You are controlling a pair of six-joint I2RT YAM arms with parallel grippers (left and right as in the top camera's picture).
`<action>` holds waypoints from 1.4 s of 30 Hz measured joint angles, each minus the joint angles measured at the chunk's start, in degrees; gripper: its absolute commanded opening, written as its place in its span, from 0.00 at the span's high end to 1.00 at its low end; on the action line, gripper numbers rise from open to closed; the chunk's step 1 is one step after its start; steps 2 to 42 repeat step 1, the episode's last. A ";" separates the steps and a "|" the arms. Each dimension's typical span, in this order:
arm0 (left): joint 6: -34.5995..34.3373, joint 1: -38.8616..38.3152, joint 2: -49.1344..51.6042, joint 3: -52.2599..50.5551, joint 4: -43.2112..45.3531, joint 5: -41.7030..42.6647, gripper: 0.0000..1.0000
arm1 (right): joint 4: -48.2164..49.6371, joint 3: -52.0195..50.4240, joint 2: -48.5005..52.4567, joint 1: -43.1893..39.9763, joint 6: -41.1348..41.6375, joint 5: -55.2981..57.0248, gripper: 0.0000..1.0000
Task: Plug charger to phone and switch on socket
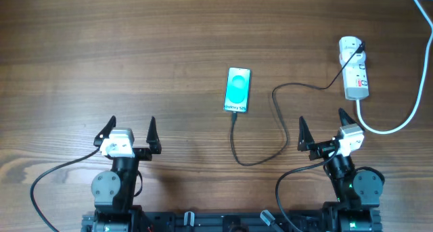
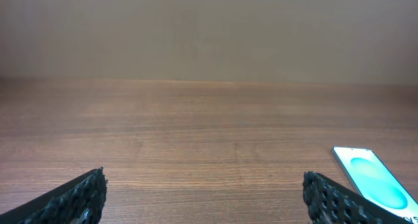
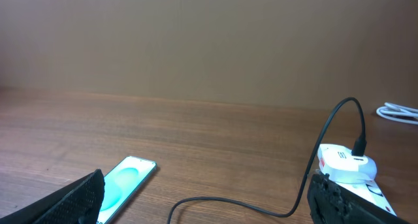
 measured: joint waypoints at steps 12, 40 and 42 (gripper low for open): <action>-0.02 0.00 0.00 0.00 0.00 0.00 0.00 | 0.00 0.00 0.00 0.00 0.00 0.00 0.00; -0.02 0.00 0.00 0.00 0.00 0.00 0.00 | 0.00 0.00 0.00 0.00 0.00 0.00 0.00; -0.02 0.00 0.00 0.00 0.00 0.00 0.00 | 0.00 0.00 0.00 0.00 0.00 0.00 0.00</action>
